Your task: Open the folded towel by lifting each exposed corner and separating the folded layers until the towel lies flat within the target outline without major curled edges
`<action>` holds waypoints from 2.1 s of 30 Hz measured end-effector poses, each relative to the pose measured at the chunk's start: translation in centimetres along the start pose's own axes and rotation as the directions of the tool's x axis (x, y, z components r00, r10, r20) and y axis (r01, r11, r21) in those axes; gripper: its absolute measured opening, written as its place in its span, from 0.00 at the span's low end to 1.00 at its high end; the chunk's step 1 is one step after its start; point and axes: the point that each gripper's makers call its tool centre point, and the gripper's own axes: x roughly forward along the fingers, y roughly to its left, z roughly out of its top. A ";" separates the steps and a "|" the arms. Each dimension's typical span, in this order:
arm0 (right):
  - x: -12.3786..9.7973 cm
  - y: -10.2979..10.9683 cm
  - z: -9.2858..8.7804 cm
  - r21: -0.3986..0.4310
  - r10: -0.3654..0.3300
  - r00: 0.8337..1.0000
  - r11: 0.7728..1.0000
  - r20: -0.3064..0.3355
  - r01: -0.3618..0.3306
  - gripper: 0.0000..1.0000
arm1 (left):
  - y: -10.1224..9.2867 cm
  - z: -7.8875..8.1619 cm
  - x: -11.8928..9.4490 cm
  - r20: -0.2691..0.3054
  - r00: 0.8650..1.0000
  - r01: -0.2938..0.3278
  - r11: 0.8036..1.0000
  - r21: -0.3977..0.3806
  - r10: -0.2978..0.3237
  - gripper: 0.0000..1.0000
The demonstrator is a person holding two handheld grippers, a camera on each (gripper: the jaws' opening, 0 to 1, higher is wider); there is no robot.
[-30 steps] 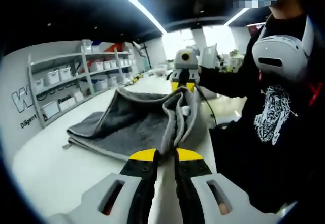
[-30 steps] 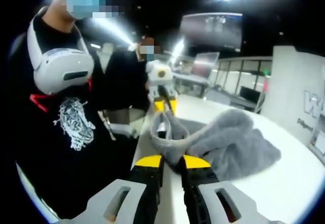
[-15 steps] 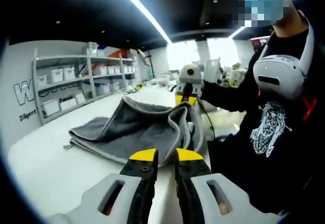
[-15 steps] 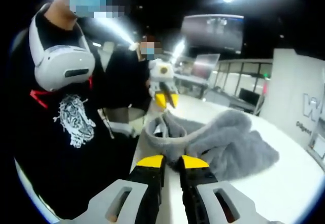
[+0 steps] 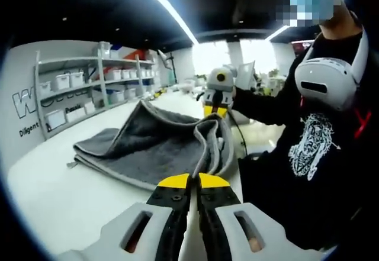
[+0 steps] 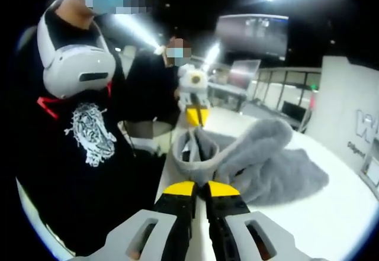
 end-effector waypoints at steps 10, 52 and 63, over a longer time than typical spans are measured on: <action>0.1 1.0 -1.1 0.014 0.038 0.998 0.999 -0.050 -0.037 0.07 | 0.0 0.2 -0.3 0.001 1.000 -0.006 1.000 0.001 0.006 0.03; -2.5 -3.5 1.8 0.048 -0.144 0.989 0.989 0.028 0.142 0.04 | 4.4 2.4 0.8 0.034 0.986 -0.154 0.973 -0.170 0.162 0.13; -3.6 -7.2 2.8 0.203 -0.316 0.937 0.937 0.149 0.284 0.91 | 8.3 1.5 0.4 0.007 0.939 -0.334 0.915 -0.228 0.344 1.00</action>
